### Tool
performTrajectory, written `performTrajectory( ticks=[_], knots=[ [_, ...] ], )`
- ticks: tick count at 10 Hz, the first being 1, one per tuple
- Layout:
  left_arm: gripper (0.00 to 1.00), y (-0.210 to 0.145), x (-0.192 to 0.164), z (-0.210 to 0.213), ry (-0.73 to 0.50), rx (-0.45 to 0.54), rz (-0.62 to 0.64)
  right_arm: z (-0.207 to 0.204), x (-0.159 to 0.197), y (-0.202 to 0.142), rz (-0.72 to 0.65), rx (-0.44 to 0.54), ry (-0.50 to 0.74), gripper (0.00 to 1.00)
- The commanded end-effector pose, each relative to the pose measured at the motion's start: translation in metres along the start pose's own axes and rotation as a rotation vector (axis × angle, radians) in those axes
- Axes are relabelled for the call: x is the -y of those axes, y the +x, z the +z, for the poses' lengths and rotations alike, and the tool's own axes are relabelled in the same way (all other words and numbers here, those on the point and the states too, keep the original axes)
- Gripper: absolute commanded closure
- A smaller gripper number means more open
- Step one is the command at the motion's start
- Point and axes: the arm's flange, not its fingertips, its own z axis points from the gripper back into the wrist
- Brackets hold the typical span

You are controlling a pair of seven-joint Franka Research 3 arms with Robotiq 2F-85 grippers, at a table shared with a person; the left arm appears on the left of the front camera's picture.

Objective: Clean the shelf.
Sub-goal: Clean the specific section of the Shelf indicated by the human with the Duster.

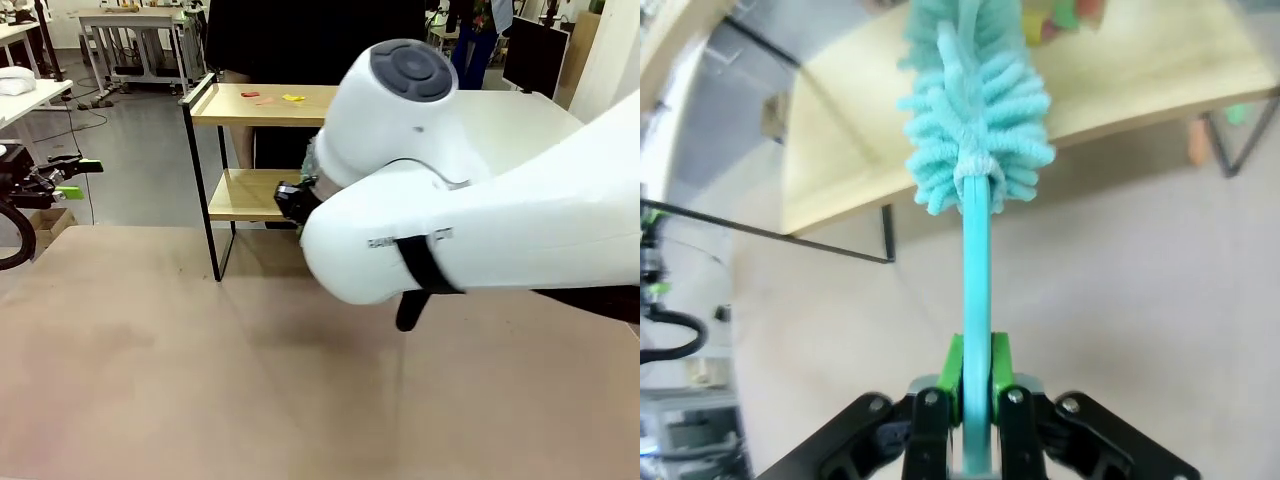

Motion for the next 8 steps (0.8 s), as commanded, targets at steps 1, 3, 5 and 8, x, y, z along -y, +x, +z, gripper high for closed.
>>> performTrajectory(
  ticks=[1, 3, 5, 8],
  knots=[
    [0.0, 0.002, 0.001, 0.0, -0.006, -0.005, -0.012, 0.042, 0.043, 0.003, 0.006, -0.034, -0.04, 0.87],
    [0.0, 0.002, 0.001, 0.0, -0.006, -0.005, -0.012, 0.047, 0.066, 0.012, 0.009, -0.045, -0.105, 0.87],
    [0.0, 0.002, 0.001, 0.0, -0.006, -0.005, -0.012, 0.052, 0.091, 0.024, 0.008, -0.054, -0.178, 0.87],
    [0.0, 0.002, 0.001, 0.0, -0.006, -0.005, -0.012, 0.068, 0.107, 0.031, 0.047, 0.032, -0.287, 0.87]
  ],
)
